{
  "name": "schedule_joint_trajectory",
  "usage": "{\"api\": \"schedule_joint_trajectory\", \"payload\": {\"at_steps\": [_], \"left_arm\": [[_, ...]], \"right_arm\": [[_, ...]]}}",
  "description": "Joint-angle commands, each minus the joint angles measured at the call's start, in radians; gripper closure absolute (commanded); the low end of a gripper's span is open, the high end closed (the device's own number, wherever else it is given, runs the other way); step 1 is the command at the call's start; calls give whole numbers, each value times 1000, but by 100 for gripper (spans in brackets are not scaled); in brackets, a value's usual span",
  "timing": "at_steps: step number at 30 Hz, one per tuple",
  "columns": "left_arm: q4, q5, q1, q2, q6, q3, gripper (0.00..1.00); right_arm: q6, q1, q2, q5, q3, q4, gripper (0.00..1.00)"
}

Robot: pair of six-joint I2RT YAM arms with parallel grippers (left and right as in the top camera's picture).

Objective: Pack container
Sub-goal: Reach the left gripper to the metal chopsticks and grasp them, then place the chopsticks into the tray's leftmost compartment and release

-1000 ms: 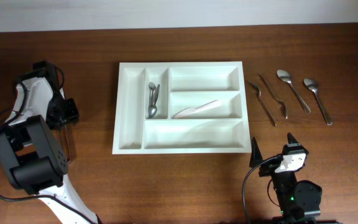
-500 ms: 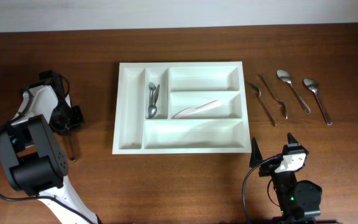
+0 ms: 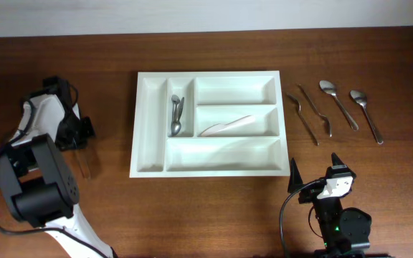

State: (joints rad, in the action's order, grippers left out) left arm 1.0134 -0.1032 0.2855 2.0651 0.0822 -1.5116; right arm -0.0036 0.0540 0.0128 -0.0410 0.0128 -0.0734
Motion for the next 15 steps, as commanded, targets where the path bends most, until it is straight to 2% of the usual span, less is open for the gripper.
{"api": "schedule_joint_trajectory", "payload": {"at_steps": [1,9,15], "left_arm": [[18,14,-41,-129,-8,-105,98],[42,129,-208,-202,50,-175,98],[36,133,-323,-191,63,-175,98]], "right_arm": [[1,-5,-9,12,-7,-2,1],[1,-5,-10,13,-7,-2,1],[1,-5,-10,13,-7,-2,1]]}}
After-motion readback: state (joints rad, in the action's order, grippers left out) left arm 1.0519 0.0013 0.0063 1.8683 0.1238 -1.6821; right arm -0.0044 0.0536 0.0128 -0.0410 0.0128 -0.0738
